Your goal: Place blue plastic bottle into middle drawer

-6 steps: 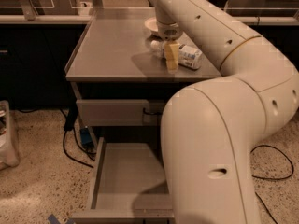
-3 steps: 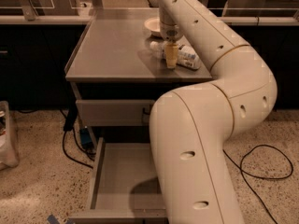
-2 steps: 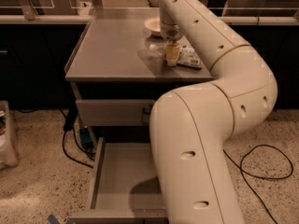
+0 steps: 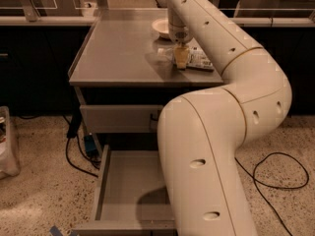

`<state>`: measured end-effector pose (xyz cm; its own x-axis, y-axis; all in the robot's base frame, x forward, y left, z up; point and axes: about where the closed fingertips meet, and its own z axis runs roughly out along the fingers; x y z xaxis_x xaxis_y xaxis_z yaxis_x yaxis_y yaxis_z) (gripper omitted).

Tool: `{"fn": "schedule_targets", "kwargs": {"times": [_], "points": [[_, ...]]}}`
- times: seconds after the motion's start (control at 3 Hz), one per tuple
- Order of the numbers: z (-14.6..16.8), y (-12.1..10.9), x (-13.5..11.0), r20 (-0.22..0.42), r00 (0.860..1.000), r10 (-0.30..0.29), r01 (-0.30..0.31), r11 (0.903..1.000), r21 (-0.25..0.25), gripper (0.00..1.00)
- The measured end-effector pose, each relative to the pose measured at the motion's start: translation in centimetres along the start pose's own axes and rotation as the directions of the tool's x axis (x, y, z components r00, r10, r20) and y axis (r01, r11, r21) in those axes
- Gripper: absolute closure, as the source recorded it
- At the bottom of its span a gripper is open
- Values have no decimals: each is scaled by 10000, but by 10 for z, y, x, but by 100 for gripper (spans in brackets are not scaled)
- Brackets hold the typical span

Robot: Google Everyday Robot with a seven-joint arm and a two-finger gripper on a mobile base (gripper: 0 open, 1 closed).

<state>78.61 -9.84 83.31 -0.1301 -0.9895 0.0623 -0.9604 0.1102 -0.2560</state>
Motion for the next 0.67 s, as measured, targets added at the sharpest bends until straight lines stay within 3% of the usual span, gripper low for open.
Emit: {"fn": "schedule_targets", "kwargs": {"times": [0.67], "points": [[1,-3,-4,344,9994,-37,34,10000,79,100]]}}
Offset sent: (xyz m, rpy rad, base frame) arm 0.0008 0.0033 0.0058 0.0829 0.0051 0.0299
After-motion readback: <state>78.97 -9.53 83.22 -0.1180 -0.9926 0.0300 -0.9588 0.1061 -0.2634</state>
